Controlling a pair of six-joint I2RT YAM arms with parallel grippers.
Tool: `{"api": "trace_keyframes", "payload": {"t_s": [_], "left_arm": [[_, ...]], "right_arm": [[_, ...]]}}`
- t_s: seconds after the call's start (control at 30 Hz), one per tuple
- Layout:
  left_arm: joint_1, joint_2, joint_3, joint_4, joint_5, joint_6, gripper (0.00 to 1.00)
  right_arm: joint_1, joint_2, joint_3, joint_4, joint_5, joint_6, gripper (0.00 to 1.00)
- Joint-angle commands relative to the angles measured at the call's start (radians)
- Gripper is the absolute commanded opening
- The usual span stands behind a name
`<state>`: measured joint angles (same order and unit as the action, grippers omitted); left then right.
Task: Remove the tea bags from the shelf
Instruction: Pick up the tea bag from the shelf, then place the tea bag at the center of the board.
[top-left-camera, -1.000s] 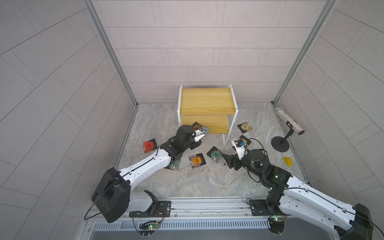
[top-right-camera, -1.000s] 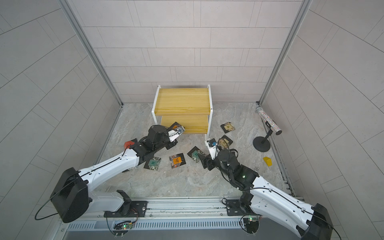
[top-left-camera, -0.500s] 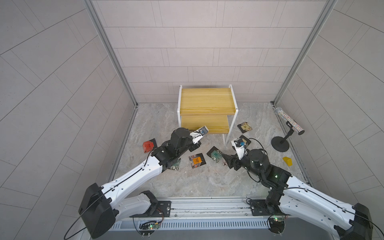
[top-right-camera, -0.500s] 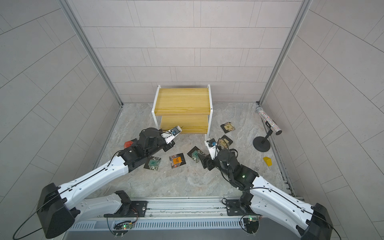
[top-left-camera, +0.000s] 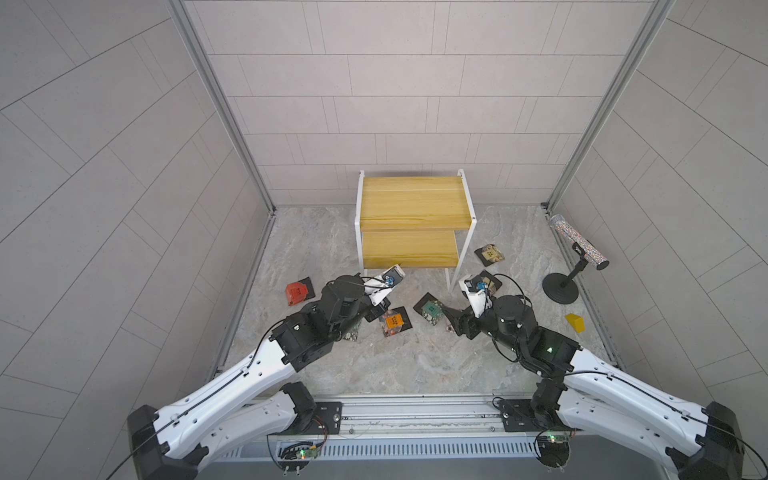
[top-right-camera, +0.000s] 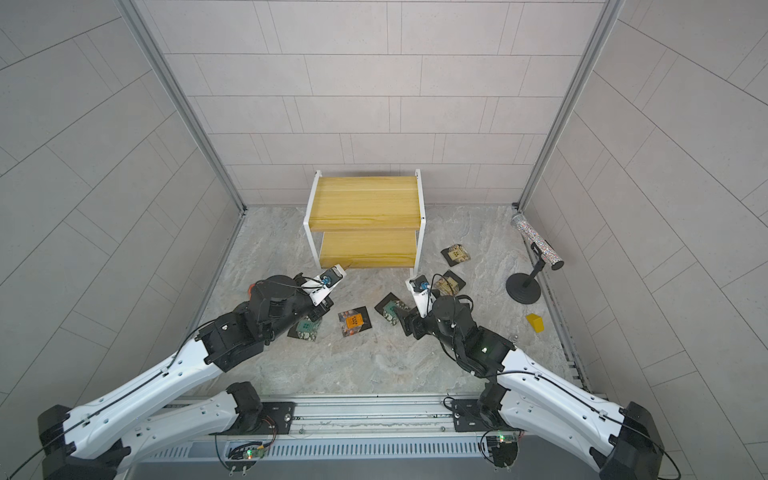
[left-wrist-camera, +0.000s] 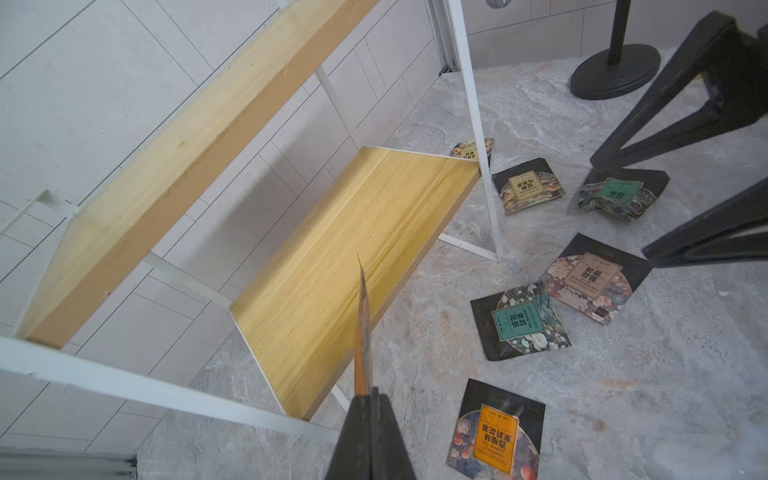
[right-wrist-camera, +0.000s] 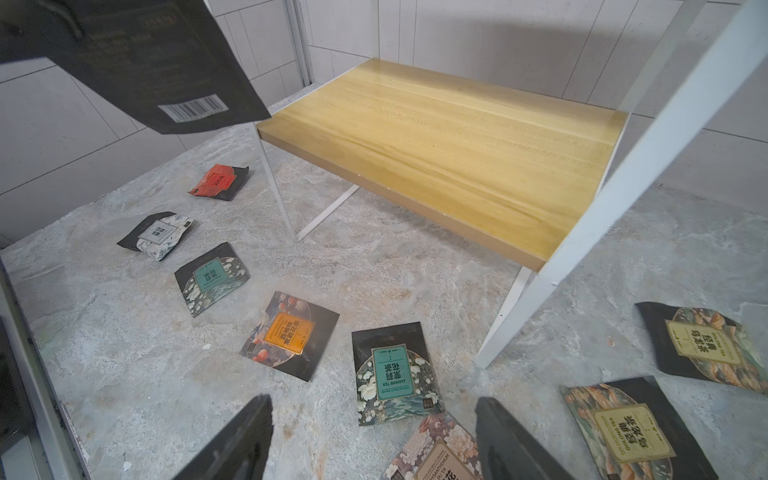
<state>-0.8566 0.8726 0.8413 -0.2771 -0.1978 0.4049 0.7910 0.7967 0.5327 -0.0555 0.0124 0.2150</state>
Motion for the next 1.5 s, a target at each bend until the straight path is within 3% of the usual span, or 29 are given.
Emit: {"api": "trace_keyframes", "payload": {"t_s": [0.0,0.17,0.37,0.47,0.67,0.87,1.0,1.27,1.47], "left_arm": [[-0.011,-0.046,-0.001,-0.086,-0.067,-0.055,0.00],[-0.011,-0.090,0.016,-0.173,-0.128,-0.092,0.00],[-0.012,-0.156,0.036,-0.265,-0.291,-0.163,0.00],[-0.011,-0.156,0.057,-0.307,-0.388,-0.226,0.00],[0.029,-0.122,0.069,-0.321,-0.500,-0.233,0.00],[0.272,-0.057,0.069,-0.283,-0.366,-0.294,0.00],[0.384,-0.002,0.061,-0.220,-0.277,-0.300,0.00],[0.520,0.168,0.048,-0.118,-0.186,-0.336,0.00],[0.572,0.297,0.047,-0.044,-0.169,-0.377,0.00]], "right_arm": [[-0.003,0.009,0.038,0.016,-0.012,-0.018,0.80],[-0.003,0.026,0.050,0.015,-0.014,-0.031,0.80],[-0.004,0.055,0.058,0.027,-0.021,-0.041,0.80],[-0.004,0.073,0.058,0.045,-0.034,-0.037,0.80],[-0.004,0.108,0.056,0.073,-0.059,-0.019,0.80],[-0.004,0.104,0.048,0.080,-0.054,-0.015,0.80],[-0.005,0.081,0.032,0.075,-0.038,-0.011,0.80],[-0.006,0.038,0.013,0.055,-0.013,-0.006,0.80],[-0.008,0.017,0.007,0.044,-0.005,-0.002,0.80]]}}
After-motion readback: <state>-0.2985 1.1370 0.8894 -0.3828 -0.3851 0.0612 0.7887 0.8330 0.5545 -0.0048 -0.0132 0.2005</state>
